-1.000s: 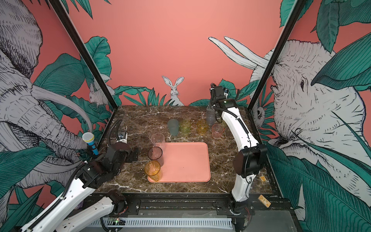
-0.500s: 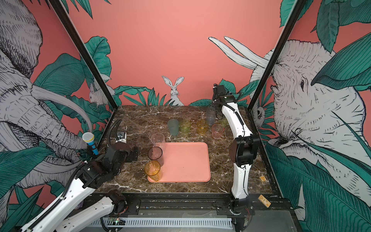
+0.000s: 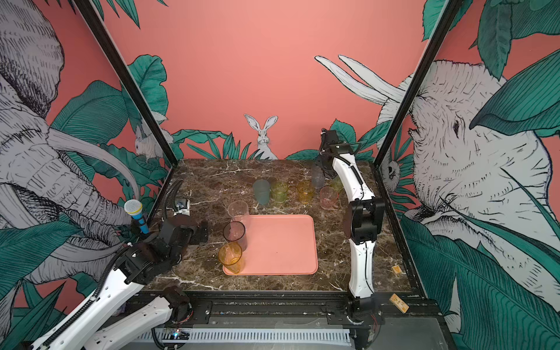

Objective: Place the glasses into the tray
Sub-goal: 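Move the right gripper over the blue-rimmed clear glass in the cup row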

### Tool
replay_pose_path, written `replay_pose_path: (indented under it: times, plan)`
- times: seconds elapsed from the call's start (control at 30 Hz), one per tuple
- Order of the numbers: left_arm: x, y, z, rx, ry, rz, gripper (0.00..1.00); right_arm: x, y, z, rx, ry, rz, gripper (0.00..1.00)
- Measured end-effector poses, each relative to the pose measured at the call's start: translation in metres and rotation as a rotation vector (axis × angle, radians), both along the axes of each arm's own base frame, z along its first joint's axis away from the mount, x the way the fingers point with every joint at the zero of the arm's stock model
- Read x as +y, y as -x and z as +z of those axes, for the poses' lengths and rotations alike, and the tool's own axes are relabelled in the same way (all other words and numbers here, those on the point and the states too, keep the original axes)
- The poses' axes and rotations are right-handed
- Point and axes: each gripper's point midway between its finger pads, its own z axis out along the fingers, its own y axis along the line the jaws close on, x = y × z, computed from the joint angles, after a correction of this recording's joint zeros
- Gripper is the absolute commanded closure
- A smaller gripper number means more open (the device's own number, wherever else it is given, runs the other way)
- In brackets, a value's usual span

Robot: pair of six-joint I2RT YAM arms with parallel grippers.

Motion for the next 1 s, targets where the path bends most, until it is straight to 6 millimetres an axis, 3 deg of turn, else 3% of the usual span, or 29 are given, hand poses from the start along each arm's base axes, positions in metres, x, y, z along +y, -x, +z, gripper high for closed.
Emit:
replay_pose_path:
  times: [0.47, 0.67, 1.0]
  plan:
    - [-0.003, -0.004, -0.008, 0.028, -0.006, 0.01, 0.01, 0.001, -0.006, -0.013, 0.014, -0.006, -0.012, 0.31]
    - [-0.007, -0.008, -0.016, 0.06, -0.024, 0.011, 0.01, -0.005, -0.01, -0.023, 0.029, -0.003, -0.024, 0.36]
    - [-0.006, -0.006, -0.012, 0.044, 0.007, 0.021, 0.01, -0.011, -0.016, -0.043, 0.051, -0.001, -0.035, 0.43]
